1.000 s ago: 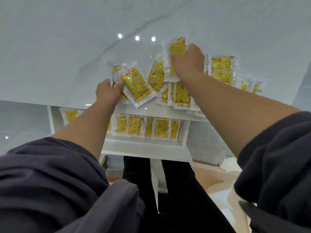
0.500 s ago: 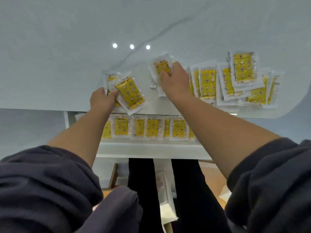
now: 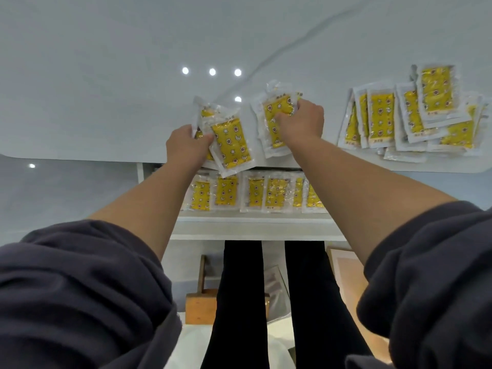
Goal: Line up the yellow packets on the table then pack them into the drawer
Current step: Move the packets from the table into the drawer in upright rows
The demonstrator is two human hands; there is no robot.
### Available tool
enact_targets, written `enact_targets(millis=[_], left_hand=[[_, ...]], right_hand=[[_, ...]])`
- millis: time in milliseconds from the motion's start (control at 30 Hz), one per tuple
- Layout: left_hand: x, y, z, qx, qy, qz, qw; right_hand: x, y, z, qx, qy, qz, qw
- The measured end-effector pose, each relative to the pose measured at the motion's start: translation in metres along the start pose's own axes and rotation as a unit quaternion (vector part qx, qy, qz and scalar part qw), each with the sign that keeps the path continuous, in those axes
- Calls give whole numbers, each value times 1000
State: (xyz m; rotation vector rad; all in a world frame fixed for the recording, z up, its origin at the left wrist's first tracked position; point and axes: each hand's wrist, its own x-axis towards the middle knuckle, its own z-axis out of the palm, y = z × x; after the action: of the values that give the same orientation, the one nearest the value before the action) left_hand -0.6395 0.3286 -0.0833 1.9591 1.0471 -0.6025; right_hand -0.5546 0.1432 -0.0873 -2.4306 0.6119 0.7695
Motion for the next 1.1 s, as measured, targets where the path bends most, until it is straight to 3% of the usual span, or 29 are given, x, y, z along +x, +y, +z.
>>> enact_targets(millis=[100,300,500,700,933,1100], left_hand=[[2,-1,-2,1,-14,6,1000],[-10,-3,-6,-56,-84,22,995],[-41,-25,19,-52,-216,10,975],[-80,-57,80,-66,-225,-11,972],[-75,-80,156,-117,-120,-38,985],[-56,-82,194,-43,-71,-2,997]], right_hand=[[1,0,4,3,-13,-13,1000],[-22,24,-11,130,-80,-62,986],[-43,89,-42,160,-186,-79,966],[-46,173,-46,164,-310,-38,936],[-14,259,-13,144,-182,17,972],[4,264,20,123,-158,-32,979]])
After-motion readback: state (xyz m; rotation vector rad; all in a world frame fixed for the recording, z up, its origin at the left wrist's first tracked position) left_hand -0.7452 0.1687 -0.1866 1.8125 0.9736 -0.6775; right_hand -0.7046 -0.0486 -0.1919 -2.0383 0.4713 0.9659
